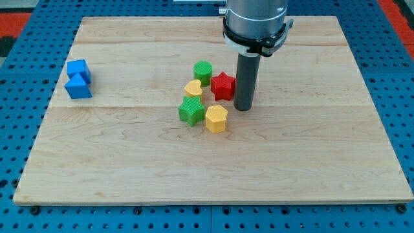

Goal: Push red circle to the red star

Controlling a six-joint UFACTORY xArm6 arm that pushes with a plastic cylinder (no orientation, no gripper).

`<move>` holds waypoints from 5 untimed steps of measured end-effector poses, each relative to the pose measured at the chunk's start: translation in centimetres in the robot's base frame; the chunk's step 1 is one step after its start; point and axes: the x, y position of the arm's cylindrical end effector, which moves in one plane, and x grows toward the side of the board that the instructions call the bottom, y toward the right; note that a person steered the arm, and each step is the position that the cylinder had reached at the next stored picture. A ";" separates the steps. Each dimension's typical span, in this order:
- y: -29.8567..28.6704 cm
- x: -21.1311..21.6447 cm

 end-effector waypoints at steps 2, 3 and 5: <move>2.1 0.3; 2.1 0.3; -2.8 0.3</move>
